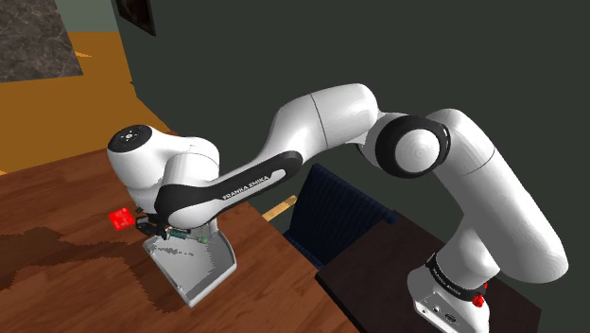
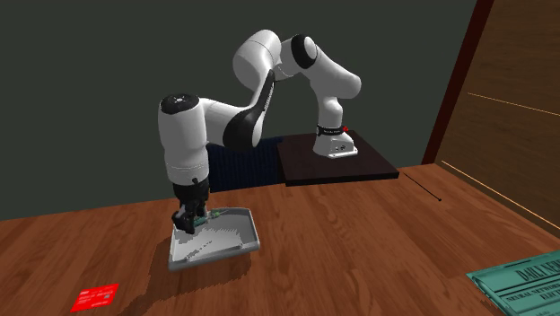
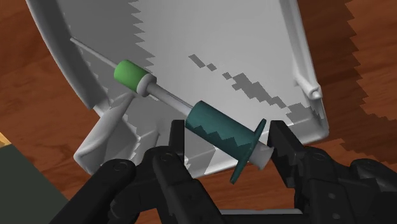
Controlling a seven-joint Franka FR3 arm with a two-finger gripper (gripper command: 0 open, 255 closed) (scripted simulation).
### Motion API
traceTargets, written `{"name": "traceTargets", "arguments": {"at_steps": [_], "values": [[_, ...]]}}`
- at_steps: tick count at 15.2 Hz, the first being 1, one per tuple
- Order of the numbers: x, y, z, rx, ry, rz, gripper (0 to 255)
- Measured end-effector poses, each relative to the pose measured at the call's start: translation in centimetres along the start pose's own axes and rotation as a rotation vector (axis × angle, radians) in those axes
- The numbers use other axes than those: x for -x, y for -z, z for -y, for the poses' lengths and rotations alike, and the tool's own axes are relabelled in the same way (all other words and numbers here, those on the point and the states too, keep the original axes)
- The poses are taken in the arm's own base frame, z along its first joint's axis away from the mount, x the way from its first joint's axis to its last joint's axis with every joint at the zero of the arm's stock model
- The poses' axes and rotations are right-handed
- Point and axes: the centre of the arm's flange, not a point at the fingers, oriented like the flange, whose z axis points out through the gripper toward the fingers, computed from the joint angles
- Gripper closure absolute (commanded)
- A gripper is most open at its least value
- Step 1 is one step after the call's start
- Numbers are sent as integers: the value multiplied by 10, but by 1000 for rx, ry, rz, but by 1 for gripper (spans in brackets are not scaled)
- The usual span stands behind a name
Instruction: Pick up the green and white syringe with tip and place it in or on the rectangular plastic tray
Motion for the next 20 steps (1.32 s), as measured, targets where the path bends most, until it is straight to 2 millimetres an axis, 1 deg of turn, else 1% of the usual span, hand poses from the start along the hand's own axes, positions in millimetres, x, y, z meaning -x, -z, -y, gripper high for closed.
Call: {"name": "traceTargets", "arguments": {"at_steps": [2,3,9,10,13,14,16,20], "values": [[0,0,0,0,0,0,255],[0,0,0,0,0,0,0],[0,0,0,0,0,0,0],[-1,6,0,0,0,0,0],[-1,39,0,-2,0,0,0],[-1,45,0,-2,0,-1,0],[0,49,0,-1,0,0,0],[0,50,0,0,0,0,0]]}}
